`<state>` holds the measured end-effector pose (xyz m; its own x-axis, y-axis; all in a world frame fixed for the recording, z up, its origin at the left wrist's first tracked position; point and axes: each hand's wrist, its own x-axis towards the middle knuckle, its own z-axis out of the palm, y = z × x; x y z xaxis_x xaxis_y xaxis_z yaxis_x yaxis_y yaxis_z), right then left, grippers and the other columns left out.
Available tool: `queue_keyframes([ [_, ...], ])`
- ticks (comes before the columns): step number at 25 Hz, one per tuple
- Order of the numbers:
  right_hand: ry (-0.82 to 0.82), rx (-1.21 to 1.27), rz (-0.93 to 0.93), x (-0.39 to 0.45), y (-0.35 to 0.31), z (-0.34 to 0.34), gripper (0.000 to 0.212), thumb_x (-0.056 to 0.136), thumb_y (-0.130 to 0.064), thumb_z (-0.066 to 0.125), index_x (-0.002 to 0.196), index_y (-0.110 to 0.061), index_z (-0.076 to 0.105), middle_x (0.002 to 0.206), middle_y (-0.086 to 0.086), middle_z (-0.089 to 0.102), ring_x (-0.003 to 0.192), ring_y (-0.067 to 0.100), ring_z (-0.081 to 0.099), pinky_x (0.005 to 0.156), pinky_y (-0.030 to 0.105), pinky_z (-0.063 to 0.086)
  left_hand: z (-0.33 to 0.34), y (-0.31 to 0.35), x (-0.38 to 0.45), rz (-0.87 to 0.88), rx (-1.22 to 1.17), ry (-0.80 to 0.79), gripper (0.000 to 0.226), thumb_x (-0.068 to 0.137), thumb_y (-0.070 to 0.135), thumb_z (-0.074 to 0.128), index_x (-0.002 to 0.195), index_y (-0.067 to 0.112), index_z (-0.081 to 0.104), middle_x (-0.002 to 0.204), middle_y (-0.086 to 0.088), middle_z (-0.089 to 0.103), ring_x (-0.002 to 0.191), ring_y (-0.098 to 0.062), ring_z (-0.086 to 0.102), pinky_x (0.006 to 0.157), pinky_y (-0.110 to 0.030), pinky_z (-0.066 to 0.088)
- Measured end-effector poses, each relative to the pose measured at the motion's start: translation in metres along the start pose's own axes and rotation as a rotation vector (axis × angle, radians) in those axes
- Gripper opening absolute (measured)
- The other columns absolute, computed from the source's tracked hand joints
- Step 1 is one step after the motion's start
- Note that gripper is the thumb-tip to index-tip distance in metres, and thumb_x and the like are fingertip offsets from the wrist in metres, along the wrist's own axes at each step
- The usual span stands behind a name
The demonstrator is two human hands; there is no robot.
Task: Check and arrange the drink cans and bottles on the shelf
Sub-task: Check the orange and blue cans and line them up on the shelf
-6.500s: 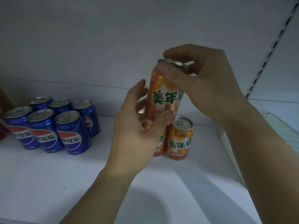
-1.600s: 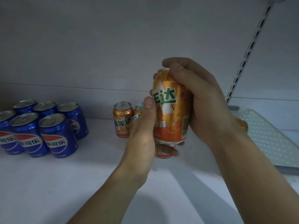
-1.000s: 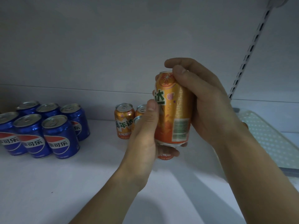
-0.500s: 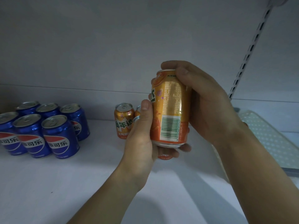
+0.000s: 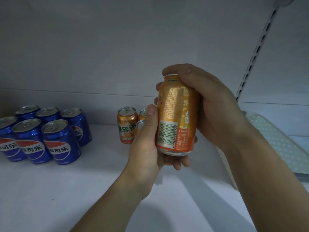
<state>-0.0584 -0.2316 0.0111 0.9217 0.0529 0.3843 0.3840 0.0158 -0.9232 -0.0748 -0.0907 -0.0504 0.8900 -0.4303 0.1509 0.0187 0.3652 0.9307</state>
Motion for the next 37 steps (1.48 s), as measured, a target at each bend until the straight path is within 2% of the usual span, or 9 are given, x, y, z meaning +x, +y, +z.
queue_keyframes([
  [5,0.068,-0.042,-0.021,0.0002,-0.0017,0.0007,0.035,0.088,-0.039,0.063,0.113,-0.017,0.072,0.114,0.013,0.074,0.105,0.036,0.073,0.097,0.060,0.057,0.0021,-0.0023,0.0016,0.072,0.090,0.099,0.046,0.081,0.069,0.040,0.088,0.041,0.077,0.092,-0.007,0.078,0.074,-0.023,0.075,0.060,-0.035,0.053],
  [8,0.010,0.034,0.029,0.0001,-0.0020,-0.0019,0.040,0.091,-0.040,0.059,0.123,-0.018,0.069,0.122,0.012,0.073,0.115,0.036,0.070,0.103,0.061,0.053,0.0027,-0.0014,-0.0002,0.028,0.013,0.062,0.057,0.079,0.073,0.043,0.091,0.031,0.079,0.091,-0.015,0.076,0.063,-0.026,0.070,0.056,-0.030,0.049],
  [12,0.019,0.024,0.010,0.0006,-0.0008,-0.0041,0.034,0.091,-0.033,0.059,0.119,-0.018,0.071,0.120,0.015,0.073,0.113,0.039,0.070,0.101,0.061,0.054,0.0020,0.0015,-0.0021,-0.015,0.028,0.014,0.060,0.076,0.075,0.044,0.095,0.030,0.079,0.095,-0.014,0.077,0.070,-0.030,0.073,0.064,-0.037,0.056],
  [15,0.029,-0.012,-0.005,0.0016,-0.0002,-0.0015,0.034,0.090,-0.034,0.061,0.119,-0.018,0.071,0.116,0.011,0.075,0.109,0.035,0.072,0.100,0.058,0.056,0.0012,-0.0004,-0.0017,0.020,0.075,0.047,0.071,0.068,0.074,0.049,0.114,0.024,0.069,0.097,-0.016,0.076,0.067,-0.031,0.072,0.058,-0.035,0.059],
  [18,-0.015,0.017,0.049,0.0004,-0.0015,-0.0041,0.039,0.090,-0.037,0.060,0.123,-0.019,0.070,0.120,0.011,0.074,0.112,0.034,0.071,0.102,0.057,0.055,0.0012,-0.0001,-0.0027,0.007,0.005,0.006,0.070,0.071,0.074,0.046,0.111,0.023,0.072,0.099,-0.021,0.074,0.061,-0.029,0.070,0.054,-0.032,0.058],
  [21,-0.076,-0.009,0.047,-0.0012,-0.0061,-0.0073,0.037,0.092,-0.036,0.060,0.124,-0.022,0.069,0.121,0.016,0.073,0.112,0.035,0.071,0.100,0.056,0.056,0.0003,0.0028,-0.0027,-0.047,-0.049,-0.067,0.072,0.072,0.073,0.046,0.116,0.022,0.071,0.105,-0.021,0.074,0.068,-0.034,0.073,0.059,-0.035,0.060],
  [25,-0.035,-0.091,-0.005,-0.0001,-0.0059,-0.0022,0.029,0.089,-0.037,0.066,0.115,-0.026,0.072,0.113,0.017,0.075,0.103,0.033,0.074,0.096,0.051,0.060,-0.0011,-0.0020,0.0006,0.033,0.038,0.009,0.072,0.074,0.069,0.051,0.125,0.020,0.062,0.104,-0.017,0.074,0.072,-0.034,0.072,0.067,-0.041,0.060],
  [30,-0.066,-0.012,0.044,0.0002,-0.0050,-0.0036,0.037,0.090,-0.035,0.061,0.122,-0.018,0.069,0.119,0.014,0.074,0.110,0.033,0.073,0.100,0.051,0.058,0.0007,-0.0020,0.0008,-0.003,-0.038,0.006,0.072,0.075,0.071,0.047,0.118,0.018,0.069,0.104,-0.027,0.071,0.059,-0.029,0.069,0.055,-0.033,0.058],
  [37,0.005,-0.059,-0.017,-0.0012,-0.0101,-0.0030,0.036,0.089,-0.038,0.063,0.118,-0.018,0.071,0.112,0.009,0.078,0.104,0.027,0.076,0.095,0.048,0.060,0.0059,-0.0007,-0.0015,0.004,-0.082,0.042,0.059,0.079,0.071,0.046,0.100,0.024,0.077,0.098,-0.028,0.071,0.065,-0.034,0.066,0.048,-0.030,0.055],
])
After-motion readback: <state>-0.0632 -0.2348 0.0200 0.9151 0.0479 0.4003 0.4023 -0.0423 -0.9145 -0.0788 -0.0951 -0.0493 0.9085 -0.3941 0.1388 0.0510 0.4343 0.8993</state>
